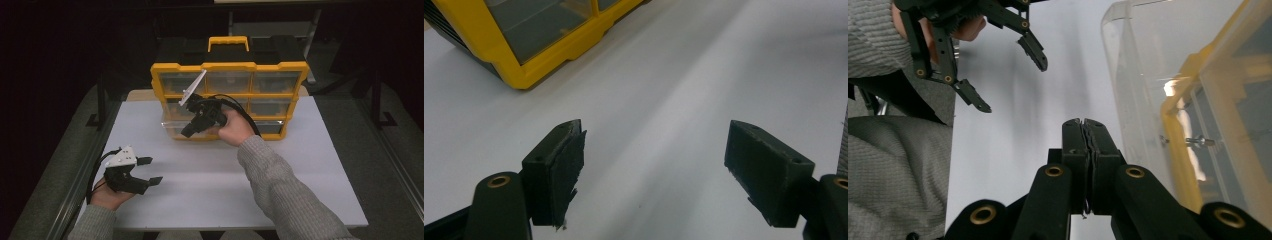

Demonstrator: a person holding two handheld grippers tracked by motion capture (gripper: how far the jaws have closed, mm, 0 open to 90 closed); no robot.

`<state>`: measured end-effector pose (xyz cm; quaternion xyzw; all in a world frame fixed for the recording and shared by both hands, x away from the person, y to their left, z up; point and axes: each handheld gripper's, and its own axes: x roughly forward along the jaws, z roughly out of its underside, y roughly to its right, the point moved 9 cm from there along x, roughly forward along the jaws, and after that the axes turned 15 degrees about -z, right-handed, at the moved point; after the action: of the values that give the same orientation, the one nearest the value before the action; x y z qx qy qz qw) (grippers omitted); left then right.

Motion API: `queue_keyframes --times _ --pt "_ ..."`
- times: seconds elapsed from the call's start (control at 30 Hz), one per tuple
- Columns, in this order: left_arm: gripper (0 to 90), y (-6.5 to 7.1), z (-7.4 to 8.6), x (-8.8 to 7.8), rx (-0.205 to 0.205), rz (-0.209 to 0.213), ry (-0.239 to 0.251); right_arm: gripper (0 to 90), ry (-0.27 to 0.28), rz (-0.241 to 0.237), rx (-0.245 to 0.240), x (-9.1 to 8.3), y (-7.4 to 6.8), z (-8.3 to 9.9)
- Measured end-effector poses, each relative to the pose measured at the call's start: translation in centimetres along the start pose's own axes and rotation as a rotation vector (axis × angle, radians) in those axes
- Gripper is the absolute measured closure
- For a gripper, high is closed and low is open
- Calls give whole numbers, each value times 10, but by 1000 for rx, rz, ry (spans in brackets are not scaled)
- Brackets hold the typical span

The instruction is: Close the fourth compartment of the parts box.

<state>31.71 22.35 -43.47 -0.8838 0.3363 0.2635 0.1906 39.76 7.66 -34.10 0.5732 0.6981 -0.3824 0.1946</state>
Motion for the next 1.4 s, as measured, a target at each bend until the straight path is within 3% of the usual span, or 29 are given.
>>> queue_keyframes --times 0.57,1.4 --pt "236 0 0 -1 -5 -3 -4 888 -6 19 6 -1 6 -3" --pt "236 -2 0 0 -9 -3 -6 889 -8 57 28 -4 26 -4"
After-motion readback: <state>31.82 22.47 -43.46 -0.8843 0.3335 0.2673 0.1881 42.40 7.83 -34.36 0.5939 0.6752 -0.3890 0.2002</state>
